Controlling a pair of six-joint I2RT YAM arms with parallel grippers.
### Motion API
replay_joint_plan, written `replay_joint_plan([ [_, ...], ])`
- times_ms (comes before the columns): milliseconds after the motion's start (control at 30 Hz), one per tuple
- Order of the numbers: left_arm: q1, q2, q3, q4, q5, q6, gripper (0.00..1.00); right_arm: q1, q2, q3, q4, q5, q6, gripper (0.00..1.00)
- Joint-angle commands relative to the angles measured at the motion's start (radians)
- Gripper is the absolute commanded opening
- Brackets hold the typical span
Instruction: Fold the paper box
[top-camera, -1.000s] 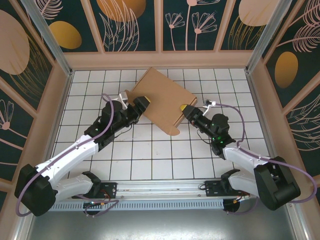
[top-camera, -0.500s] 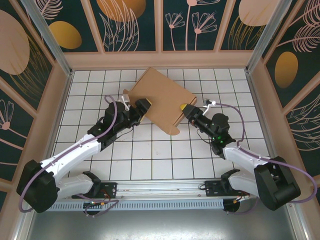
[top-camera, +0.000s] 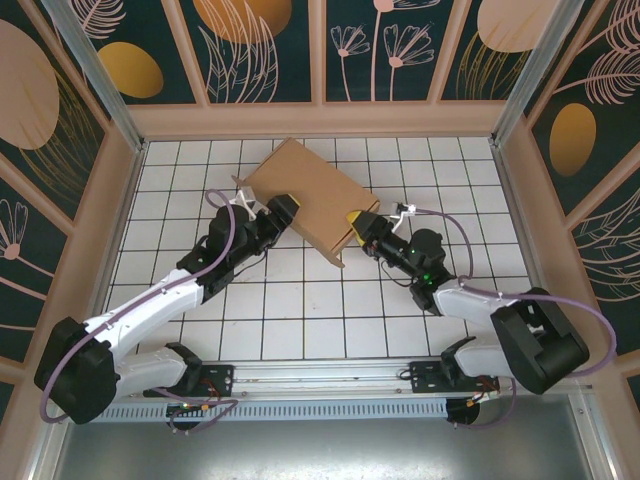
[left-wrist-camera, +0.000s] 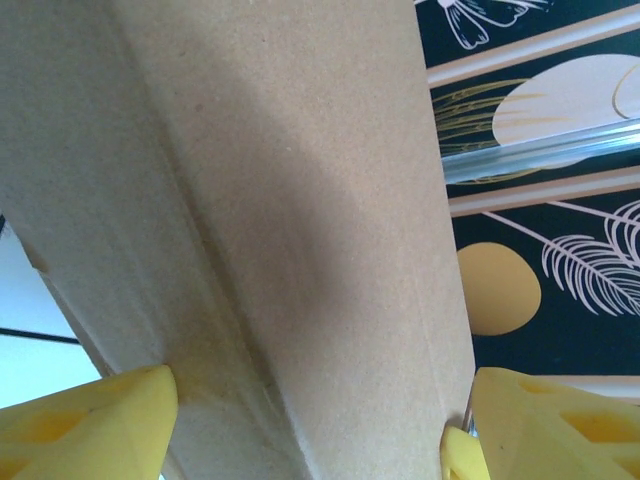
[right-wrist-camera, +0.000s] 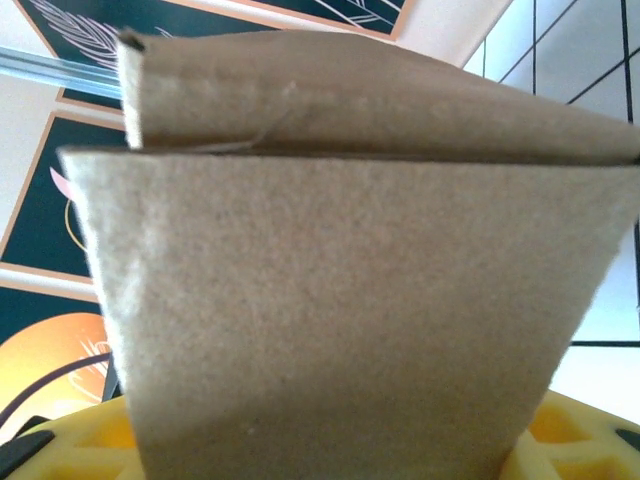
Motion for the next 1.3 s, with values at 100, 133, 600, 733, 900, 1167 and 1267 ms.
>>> replay_joint_plan([
  [100, -0.009, -0.023, -0.009, 0.120, 0.013, 0.091, 0.79, 0.045, -0.011, 0.055, 0.116, -0.227, 0.084, 0.50],
  [133, -0.010, -0.035, -0.001, 0.097, 0.008, 0.121, 0.80, 0.031, -0.028, 0.052, 0.073, -0.217, 0.073, 0.49],
  [600, -0.061, 0.000, 0.278, -0.535, -0.234, 1.157, 0.75, -0.233, -0.024, 0.258, -0.593, -0.458, -0.201, 0.54],
  [733, -0.131, -0.005, 0.275, -0.508, -0.387, 1.420, 0.77, -0.252, -0.014, 0.260, -0.625, -0.483, -0.208, 0.54],
  [900, -0.196, -0.028, 0.152, -0.449, -0.354, 1.794, 0.77, -0.252, -0.021, 0.259, -0.606, -0.520, -0.193, 0.54],
  [1167, -0.226, 0.047, 0.132, -0.432, -0.388, 1.996, 0.78, -0.254, -0.024, 0.252, -0.557, -0.567, -0.153, 0.53],
  [1267, -0.226, 0.069, 0.151, -0.458, -0.344, 2.026, 0.77, -0.252, -0.023, 0.242, -0.515, -0.582, -0.126, 0.54],
])
